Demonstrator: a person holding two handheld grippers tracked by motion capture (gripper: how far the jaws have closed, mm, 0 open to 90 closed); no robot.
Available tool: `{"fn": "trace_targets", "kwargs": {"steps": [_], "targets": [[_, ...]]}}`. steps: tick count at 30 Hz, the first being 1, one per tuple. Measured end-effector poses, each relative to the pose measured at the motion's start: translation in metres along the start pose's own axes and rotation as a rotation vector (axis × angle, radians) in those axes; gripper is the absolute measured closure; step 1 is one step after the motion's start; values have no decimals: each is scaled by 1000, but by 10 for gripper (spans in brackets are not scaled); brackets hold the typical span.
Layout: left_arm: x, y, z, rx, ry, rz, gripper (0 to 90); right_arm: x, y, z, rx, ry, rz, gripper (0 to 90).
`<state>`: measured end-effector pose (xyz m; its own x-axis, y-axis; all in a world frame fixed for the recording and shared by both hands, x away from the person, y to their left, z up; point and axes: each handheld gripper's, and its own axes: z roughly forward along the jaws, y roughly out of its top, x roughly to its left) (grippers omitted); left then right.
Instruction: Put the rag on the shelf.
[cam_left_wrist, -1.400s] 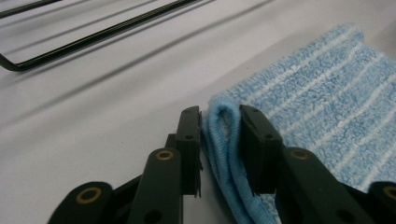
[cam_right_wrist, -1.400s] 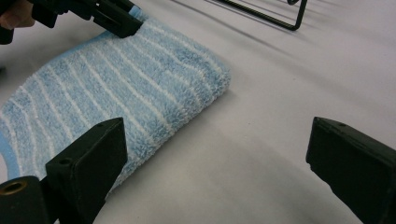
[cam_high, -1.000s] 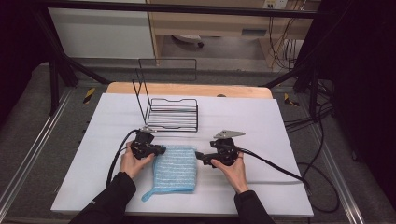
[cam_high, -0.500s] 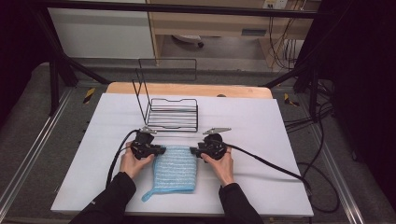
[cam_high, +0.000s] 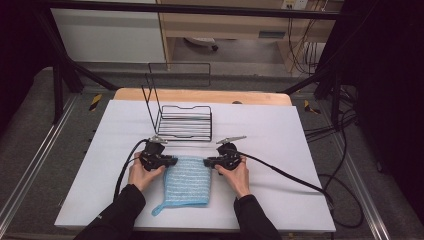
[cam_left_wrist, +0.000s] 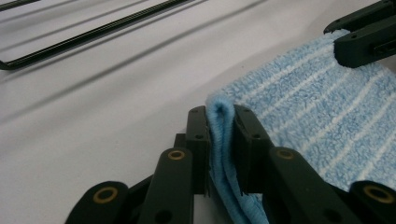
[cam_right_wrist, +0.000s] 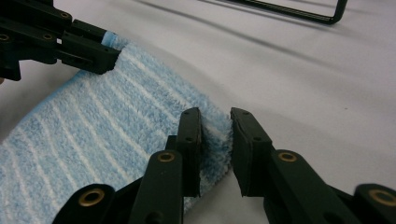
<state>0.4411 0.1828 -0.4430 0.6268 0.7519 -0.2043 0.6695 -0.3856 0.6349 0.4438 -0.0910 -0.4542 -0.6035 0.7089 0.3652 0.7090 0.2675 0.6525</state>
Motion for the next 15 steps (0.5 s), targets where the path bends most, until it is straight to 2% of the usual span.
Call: {"fn": "trace_targets", "kwargs": {"steps": [4, 10, 15], "targets": [[0, 0, -1, -4, -3, -12, 792, 0, 1, -1, 1, 8, 12, 823], [4, 0, -4, -18, -34, -44, 804, 1, 2, -4, -9, 7, 11, 832], [2, 0, -11, -37, -36, -39, 808, 4, 3, -8, -34, 5, 5, 833]]}}
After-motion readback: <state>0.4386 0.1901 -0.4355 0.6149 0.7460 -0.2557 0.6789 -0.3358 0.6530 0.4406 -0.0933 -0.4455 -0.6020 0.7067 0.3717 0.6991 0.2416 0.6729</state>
